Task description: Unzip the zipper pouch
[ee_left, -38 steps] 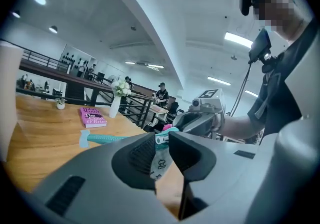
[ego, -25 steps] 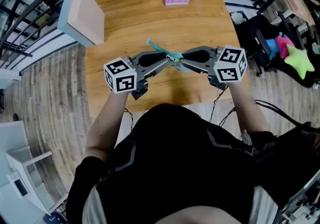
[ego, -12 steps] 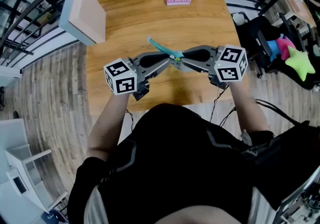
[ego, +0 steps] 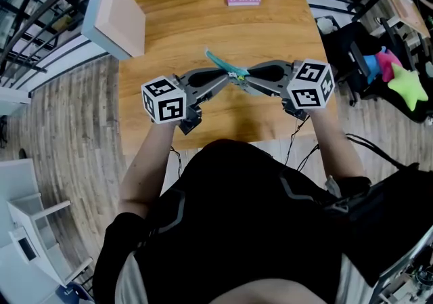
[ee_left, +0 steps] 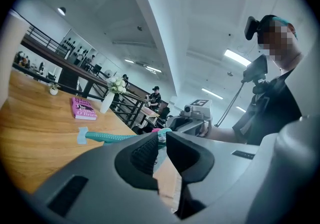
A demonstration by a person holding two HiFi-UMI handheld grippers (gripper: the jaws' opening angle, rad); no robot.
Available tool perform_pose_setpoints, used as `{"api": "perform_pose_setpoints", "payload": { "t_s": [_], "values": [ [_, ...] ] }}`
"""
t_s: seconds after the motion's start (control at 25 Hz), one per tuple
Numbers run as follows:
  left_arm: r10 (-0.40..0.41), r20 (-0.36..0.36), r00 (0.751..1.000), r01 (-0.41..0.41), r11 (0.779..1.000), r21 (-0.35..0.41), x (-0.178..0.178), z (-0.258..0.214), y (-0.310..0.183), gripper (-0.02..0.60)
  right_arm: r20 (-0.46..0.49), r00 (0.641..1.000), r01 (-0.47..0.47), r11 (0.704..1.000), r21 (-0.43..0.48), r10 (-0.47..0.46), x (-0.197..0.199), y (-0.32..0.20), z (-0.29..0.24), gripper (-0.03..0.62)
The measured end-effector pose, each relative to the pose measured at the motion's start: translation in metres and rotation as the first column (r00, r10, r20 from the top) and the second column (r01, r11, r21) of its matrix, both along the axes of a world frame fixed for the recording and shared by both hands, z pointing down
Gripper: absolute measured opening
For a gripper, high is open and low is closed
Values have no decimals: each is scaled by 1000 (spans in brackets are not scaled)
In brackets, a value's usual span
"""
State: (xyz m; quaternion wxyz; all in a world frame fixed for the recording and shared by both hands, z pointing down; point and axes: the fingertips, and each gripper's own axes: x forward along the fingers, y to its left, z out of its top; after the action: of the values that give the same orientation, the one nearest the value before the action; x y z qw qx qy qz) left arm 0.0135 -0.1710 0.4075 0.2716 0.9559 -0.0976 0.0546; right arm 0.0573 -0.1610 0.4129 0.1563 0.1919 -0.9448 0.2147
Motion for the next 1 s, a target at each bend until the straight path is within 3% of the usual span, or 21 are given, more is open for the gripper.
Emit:
{"api": "perform_pose_setpoints", "payload": {
  "t_s": [0.28, 0.44, 0.52, 0.68, 1.0],
  "values": [
    [8, -8, 1000, -8, 1000, -12, 0, 2, -1, 71, 14, 1000, 18, 1000, -8, -18, -3, 1, 1, 52],
    [57, -35, 998, -57, 998, 6, 2, -4, 11, 71, 14, 1000, 17, 1000, -12, -16, -4, 1, 2, 52],
    [72, -13, 997, -72, 997, 27, 6, -3, 14, 71, 12, 1000, 18, 1000, -11, -18, -4, 0, 2, 52],
    [20, 32, 999, -22, 998, 60, 7, 0, 8, 71, -2, 1000, 23, 1000, -6, -23, -5, -1, 3, 52],
    [-51, 53, 997, 48, 997, 63, -1, -1, -6, 71, 12, 1000, 29, 1000, -7, -29, -5, -3, 1, 52]
  ]
}}
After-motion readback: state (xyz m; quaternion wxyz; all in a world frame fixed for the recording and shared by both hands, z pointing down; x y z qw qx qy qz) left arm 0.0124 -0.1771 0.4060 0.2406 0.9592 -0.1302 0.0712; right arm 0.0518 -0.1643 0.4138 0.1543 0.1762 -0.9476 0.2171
